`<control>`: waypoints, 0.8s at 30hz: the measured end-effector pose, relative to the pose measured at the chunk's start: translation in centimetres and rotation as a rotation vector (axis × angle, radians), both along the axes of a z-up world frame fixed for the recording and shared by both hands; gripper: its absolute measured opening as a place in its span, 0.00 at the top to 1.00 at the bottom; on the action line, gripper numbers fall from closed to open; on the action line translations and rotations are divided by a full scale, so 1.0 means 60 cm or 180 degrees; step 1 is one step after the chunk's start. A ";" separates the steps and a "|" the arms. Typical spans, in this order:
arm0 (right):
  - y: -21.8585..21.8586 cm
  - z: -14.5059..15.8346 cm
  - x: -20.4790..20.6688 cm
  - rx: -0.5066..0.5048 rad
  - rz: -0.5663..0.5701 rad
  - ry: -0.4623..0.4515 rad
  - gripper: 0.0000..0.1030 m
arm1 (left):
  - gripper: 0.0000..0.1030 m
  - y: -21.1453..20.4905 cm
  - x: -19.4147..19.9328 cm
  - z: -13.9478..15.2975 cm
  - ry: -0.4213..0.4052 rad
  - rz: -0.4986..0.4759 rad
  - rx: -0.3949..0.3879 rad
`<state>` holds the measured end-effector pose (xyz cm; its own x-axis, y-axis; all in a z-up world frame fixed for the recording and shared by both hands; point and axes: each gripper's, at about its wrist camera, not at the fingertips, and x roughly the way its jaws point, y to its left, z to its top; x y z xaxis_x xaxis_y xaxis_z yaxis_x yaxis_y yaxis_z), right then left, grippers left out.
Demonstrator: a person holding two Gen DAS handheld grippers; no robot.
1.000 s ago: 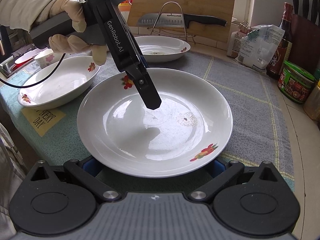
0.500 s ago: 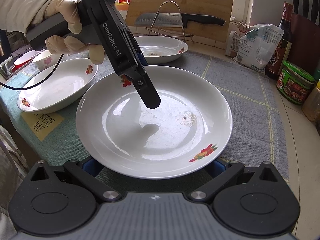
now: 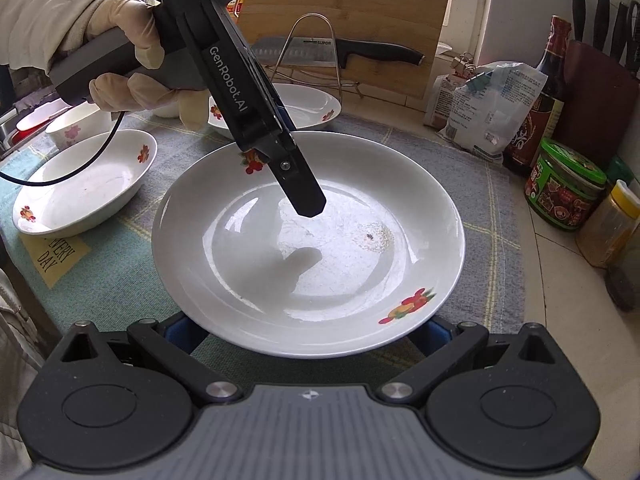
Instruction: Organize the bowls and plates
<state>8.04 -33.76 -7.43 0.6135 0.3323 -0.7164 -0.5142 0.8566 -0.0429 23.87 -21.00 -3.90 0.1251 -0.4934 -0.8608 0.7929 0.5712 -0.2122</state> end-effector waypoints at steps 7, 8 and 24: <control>-0.035 0.002 0.035 -0.0038 -0.0013 -0.0031 0.00 | 0.22 -0.035 0.028 -0.001 -0.0066 0.0021 -0.0022; -0.040 0.002 0.040 -0.0033 -0.0020 -0.0027 0.00 | 0.22 -0.039 0.032 -0.002 -0.0068 0.0025 -0.0024; -0.091 -0.018 0.094 -0.0057 -0.0084 0.0039 0.00 | 0.22 -0.099 0.069 -0.042 -0.0073 0.0046 -0.0043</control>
<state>13.67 -39.20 -8.51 0.6129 0.3032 -0.7297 -0.4920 0.8690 -0.0523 28.01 -26.95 -6.39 0.1520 -0.5030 -0.8508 0.7894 0.5798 -0.2018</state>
